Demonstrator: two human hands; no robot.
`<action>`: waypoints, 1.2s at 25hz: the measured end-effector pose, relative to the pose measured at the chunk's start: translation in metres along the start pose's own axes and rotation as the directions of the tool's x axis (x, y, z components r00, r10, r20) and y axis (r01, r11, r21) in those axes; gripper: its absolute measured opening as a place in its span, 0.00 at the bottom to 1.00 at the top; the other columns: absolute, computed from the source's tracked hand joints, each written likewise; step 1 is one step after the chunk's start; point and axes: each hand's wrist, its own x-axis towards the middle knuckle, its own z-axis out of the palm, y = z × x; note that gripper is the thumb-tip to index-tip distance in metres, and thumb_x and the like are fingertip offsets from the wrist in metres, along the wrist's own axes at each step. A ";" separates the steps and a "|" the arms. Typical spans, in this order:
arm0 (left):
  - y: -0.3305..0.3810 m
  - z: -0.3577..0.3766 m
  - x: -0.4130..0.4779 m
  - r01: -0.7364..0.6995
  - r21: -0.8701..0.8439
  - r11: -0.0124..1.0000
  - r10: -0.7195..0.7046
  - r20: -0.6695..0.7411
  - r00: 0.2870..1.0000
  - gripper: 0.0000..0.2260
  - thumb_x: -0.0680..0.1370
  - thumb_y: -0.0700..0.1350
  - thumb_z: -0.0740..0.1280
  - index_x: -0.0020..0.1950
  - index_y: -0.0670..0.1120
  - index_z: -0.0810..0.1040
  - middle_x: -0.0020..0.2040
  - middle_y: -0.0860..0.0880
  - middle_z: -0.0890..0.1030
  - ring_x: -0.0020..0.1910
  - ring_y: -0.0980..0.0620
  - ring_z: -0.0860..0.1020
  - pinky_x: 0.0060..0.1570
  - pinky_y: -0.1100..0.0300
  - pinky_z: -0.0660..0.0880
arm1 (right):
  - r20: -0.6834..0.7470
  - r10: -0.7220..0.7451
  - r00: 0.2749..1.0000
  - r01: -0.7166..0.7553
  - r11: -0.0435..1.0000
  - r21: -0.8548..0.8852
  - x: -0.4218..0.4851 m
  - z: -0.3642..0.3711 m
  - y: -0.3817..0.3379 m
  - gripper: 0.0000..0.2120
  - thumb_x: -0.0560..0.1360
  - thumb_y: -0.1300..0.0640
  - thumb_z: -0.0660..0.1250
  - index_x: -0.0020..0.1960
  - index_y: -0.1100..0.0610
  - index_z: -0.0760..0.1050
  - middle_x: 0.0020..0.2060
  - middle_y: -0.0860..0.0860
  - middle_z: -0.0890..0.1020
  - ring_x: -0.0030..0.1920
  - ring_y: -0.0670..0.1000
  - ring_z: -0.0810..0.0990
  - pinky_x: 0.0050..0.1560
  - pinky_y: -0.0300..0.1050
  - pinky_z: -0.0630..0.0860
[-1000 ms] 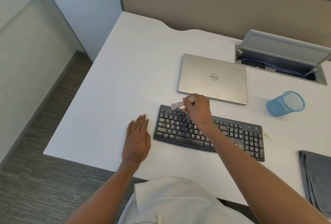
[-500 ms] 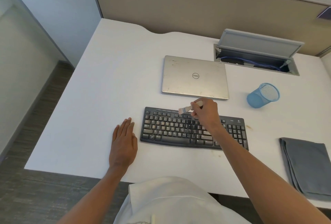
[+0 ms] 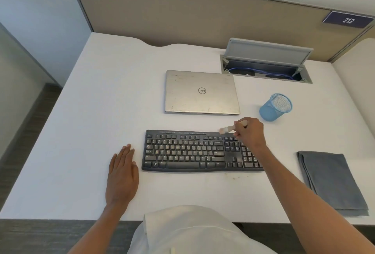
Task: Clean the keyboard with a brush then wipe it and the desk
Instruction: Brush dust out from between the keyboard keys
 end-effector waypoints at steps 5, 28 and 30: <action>0.002 0.000 0.000 -0.011 0.012 1.000 0.011 -0.003 1.000 0.24 0.85 0.46 0.51 0.78 0.40 0.71 0.82 0.46 0.68 0.82 0.48 0.63 0.84 0.46 0.54 | -0.086 0.062 0.994 -0.064 0.998 -0.021 0.009 -0.033 0.031 0.08 0.79 0.58 0.68 0.44 0.60 0.82 0.28 0.52 0.84 0.30 0.50 0.84 0.43 0.53 0.84; 0.106 0.030 0.000 -0.164 -0.065 0.984 0.161 -0.047 0.986 0.22 0.86 0.46 0.54 0.78 0.40 0.69 0.85 0.43 0.60 0.86 0.45 0.55 0.84 0.41 0.44 | -0.314 0.086 0.946 -0.019 0.978 0.209 -0.100 -0.046 0.091 0.07 0.75 0.63 0.74 0.51 0.55 0.83 0.47 0.47 0.85 0.48 0.45 0.83 0.48 0.31 0.78; 0.122 0.040 -0.002 -0.218 -0.103 0.970 0.221 0.012 0.975 0.23 0.86 0.45 0.55 0.80 0.41 0.68 0.85 0.44 0.61 0.86 0.46 0.55 0.84 0.40 0.46 | -0.343 0.092 0.935 -0.019 0.977 0.210 -0.104 -0.052 0.100 0.06 0.75 0.63 0.75 0.51 0.55 0.83 0.47 0.47 0.85 0.48 0.45 0.83 0.49 0.36 0.80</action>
